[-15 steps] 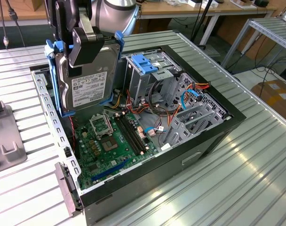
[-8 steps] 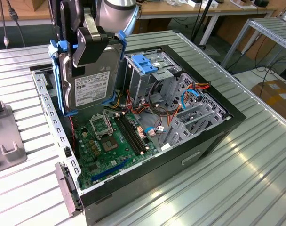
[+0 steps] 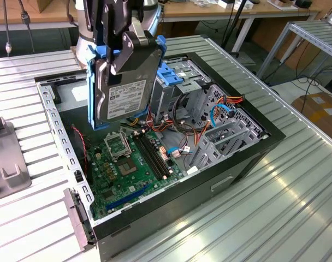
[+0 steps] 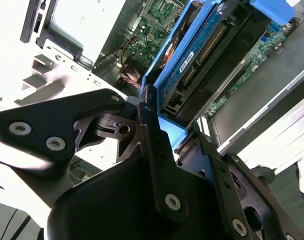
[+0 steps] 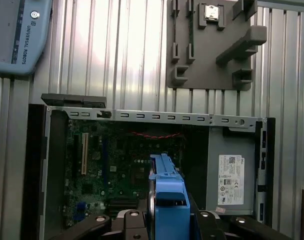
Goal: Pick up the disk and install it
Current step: 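Pick up the disk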
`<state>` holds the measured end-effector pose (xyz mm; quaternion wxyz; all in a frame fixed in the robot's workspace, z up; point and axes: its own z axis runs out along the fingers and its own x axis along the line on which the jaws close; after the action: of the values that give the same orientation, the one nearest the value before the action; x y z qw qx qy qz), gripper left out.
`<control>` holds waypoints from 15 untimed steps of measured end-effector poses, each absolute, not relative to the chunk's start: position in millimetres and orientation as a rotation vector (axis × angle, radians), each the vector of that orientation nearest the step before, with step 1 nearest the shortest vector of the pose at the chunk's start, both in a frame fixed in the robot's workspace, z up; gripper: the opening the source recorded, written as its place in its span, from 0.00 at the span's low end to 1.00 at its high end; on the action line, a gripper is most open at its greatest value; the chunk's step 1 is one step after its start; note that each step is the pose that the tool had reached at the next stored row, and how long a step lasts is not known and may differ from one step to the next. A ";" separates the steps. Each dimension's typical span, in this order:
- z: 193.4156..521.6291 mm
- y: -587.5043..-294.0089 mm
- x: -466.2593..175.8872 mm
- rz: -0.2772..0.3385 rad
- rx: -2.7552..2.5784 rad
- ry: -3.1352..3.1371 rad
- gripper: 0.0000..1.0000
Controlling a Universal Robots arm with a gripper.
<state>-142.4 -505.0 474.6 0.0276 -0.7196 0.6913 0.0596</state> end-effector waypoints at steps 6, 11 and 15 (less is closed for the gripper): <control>473.8 -506.2 -121.6 0.184 -2.222 2.135 0.37; 473.6 -507.9 -119.1 0.184 -2.222 2.135 0.37; 473.5 -510.3 -117.8 0.184 -2.222 2.134 0.37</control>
<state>-117.8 -510.3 473.5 0.0276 -0.7196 0.6913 0.0596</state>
